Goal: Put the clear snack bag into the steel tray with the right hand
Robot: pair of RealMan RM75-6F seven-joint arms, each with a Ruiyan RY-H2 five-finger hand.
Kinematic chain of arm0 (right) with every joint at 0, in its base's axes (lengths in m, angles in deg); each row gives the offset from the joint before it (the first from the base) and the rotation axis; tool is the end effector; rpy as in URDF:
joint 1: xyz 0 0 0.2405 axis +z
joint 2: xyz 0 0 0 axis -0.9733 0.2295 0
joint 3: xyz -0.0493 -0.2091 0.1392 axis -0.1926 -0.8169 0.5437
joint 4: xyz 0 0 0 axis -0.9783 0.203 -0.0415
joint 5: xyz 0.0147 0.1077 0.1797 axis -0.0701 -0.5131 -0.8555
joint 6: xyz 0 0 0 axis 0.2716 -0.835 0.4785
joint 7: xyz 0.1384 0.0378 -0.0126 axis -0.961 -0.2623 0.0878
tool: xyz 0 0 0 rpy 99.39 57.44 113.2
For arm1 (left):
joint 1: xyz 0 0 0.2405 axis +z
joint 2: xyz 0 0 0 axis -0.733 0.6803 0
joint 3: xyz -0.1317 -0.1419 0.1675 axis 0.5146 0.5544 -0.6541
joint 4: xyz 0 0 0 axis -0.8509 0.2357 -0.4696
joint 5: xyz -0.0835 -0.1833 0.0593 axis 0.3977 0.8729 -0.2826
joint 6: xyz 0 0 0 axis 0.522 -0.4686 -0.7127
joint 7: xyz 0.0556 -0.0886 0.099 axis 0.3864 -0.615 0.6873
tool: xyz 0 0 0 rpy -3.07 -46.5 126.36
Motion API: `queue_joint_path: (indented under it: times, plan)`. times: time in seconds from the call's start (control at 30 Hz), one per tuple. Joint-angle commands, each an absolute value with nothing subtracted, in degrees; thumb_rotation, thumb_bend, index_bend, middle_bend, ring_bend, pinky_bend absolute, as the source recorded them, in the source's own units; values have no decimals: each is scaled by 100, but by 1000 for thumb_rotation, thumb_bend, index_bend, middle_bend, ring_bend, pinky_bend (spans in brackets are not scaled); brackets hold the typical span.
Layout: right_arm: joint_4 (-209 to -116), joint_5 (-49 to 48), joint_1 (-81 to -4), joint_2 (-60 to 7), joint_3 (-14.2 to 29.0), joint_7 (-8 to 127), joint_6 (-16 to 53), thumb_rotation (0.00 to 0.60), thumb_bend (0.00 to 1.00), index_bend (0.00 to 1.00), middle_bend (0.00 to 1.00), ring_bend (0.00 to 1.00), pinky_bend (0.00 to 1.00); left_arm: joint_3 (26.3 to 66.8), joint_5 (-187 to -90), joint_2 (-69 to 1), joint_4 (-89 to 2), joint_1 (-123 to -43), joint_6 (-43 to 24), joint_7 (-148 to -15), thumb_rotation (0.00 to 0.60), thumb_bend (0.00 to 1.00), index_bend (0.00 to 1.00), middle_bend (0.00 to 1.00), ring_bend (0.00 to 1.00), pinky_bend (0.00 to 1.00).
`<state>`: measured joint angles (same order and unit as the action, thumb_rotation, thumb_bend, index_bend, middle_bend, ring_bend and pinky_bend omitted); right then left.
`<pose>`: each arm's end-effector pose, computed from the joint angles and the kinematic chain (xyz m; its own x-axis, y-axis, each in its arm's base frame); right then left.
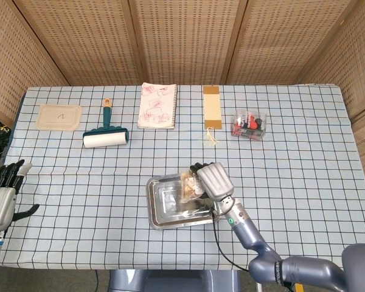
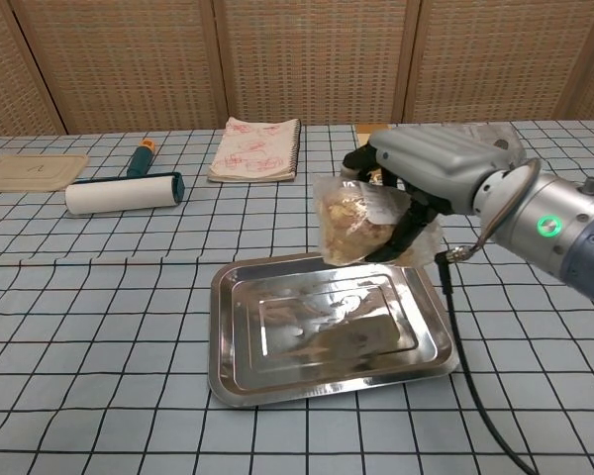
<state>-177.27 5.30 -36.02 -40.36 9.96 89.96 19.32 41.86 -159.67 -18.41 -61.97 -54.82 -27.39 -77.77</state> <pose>-0.0922 -0.3132 -0.0378 0.3861 -0.1402 0.9117 -0.8484 -0.4420 0.2914 -0.3106 0.1984 0.1395 0.4176 0.0289 0.9082 0.9085 0.0041 -0.4178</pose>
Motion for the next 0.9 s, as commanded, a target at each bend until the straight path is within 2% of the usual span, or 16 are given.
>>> queue_joint_path:
  times: [0.03,0.1,0.2,0.23,0.27,0.33,0.4,0.7,0.9]
  plan:
    - [-17520,386,-3440,-4306,1075,9070,2046,600,325,680,546,575,616,4200,-15949,-1825,-6172,-5486,-2726,-7856,600,177,0,0,0,0]
    - [-17486,306,-3431,-4374,1060,9053,2090,600,302,612,465,498,484,4210,-15930,-1819,-6153,-5490,-2709,-7898,600,177,0,0,0,0]
    - [-17387,211,-3392,-4417,979,9260,2154,600,221,434,251,264,124,4213,-15896,-1807,-6137,-5509,-2643,-7954,600,176,0,0,0,0]
    - [-17375,160,-3382,-4422,970,9349,2159,600,198,354,171,178,42,4213,-15894,-1805,-6136,-5512,-2635,-7964,600,176,0,0,0,0]
    - [-17383,83,-3376,-4427,965,9444,2163,600,185,308,126,129,14,4215,-15894,-1804,-6135,-5513,-2635,-7969,600,176,0,0,0,0]
    - [-17448,-36,-3379,-4417,968,9539,2163,600,162,226,41,39,0,4220,-15893,-1807,-6131,-5514,-2643,-7964,600,177,0,0,0,0]
    - [-17575,-150,-3401,-4412,971,9636,2105,600,156,193,9,9,0,4223,-15877,-1808,-6130,-5514,-2636,-7960,600,176,0,0,0,0]
    - [-18264,64,-3498,-4167,794,10160,1627,600,154,160,0,0,0,4215,-15896,-1802,-6161,-5496,-2680,-7922,600,176,0,0,0,0]
    - [-18672,170,-3656,-3645,800,10331,1325,600,153,162,0,0,0,4218,-15890,-1803,-6149,-5484,-2698,-7930,600,177,0,0,0,0]
